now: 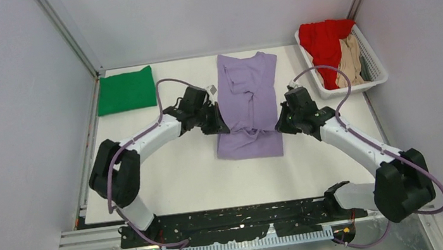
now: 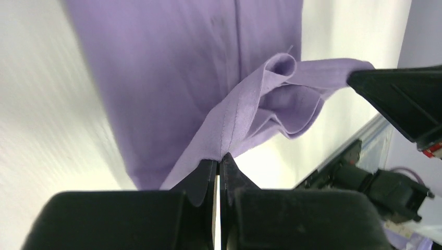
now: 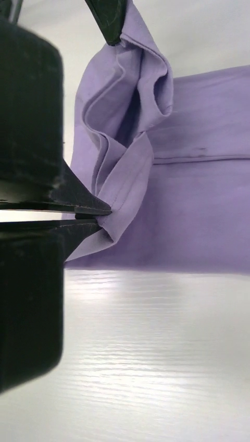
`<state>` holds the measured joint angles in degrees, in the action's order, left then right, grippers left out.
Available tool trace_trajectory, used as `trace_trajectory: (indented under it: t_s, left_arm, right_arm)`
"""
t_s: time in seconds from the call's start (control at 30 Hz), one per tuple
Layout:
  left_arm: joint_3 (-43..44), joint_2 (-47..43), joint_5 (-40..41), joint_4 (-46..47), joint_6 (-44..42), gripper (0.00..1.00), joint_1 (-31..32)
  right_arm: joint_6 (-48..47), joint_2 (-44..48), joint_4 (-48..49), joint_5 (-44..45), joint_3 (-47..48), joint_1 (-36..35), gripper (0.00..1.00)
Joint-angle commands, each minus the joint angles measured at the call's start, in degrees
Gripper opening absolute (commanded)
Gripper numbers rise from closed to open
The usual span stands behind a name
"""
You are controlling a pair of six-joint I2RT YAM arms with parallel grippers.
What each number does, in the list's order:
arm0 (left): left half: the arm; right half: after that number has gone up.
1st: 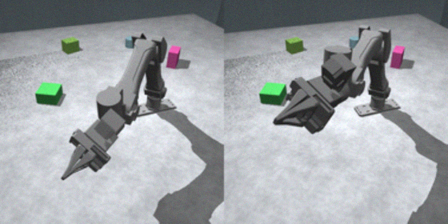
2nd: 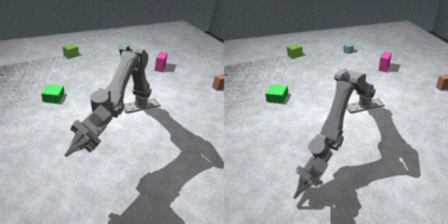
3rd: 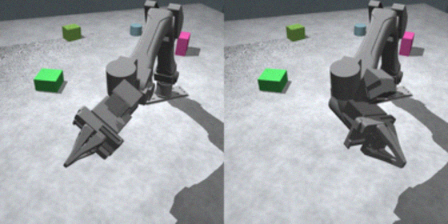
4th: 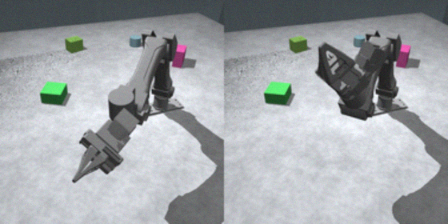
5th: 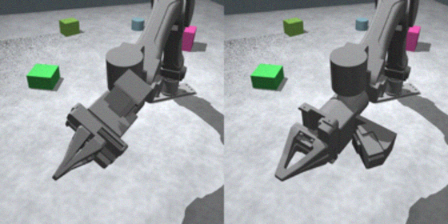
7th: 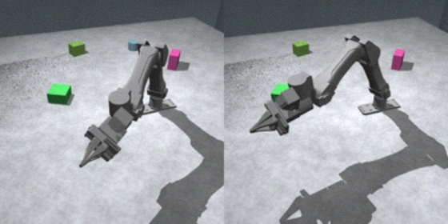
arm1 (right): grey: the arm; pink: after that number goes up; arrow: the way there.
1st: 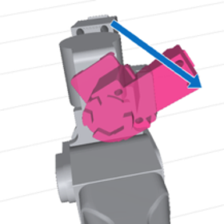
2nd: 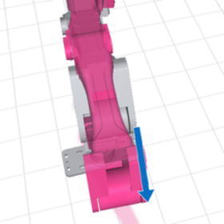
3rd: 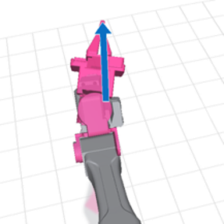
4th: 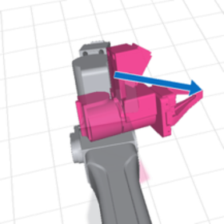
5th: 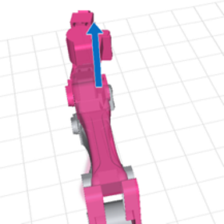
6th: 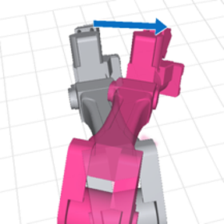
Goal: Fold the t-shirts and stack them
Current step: Fold the folded rectangular tshirt in 1/3 of the way
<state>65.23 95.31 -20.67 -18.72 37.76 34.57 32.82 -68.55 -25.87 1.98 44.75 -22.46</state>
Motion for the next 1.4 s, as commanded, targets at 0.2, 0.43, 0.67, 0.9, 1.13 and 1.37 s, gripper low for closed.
trace_trajectory:
  t_s: [0.2, 0.43, 0.67, 0.9, 1.13, 1.37]
  left_arm:
    - [17.8, 11.7, 0.3, -5.2, -7.3, 0.00, -7.1]
    - [29.4, 21.3, 0.2, -10.8, -10.9, 0.00, -8.5]
    - [37.8, 28.3, -2.8, -12.0, -12.1, 0.04, -9.4]
    - [43.7, 32.7, -3.1, -12.7, -10.9, 0.08, -10.3]
    - [47.3, 33.1, -7.2, -12.2, -11.3, 0.70, -12.6]
    - [33.0, 19.4, -8.5, -7.3, -11.9, 1.00, -13.3]
  right_arm:
    - [-6.1, -15.8, 6.4, -1.2, 15.5, 6.7, 0.05]
    - [-7.1, -24.0, 7.7, -4.3, 20.9, 9.6, 0.05]
    - [-6.6, -30.7, 9.3, -5.0, 24.7, 11.1, 0.05]
    - [-4.1, -33.7, 12.7, -3.7, 25.0, 12.4, 0.10]
    - [0.2, -34.5, 13.7, -4.2, 26.1, 14.5, 0.56]
    - [-0.3, -26.9, 13.6, -7.3, 20.1, 14.8, 0.96]
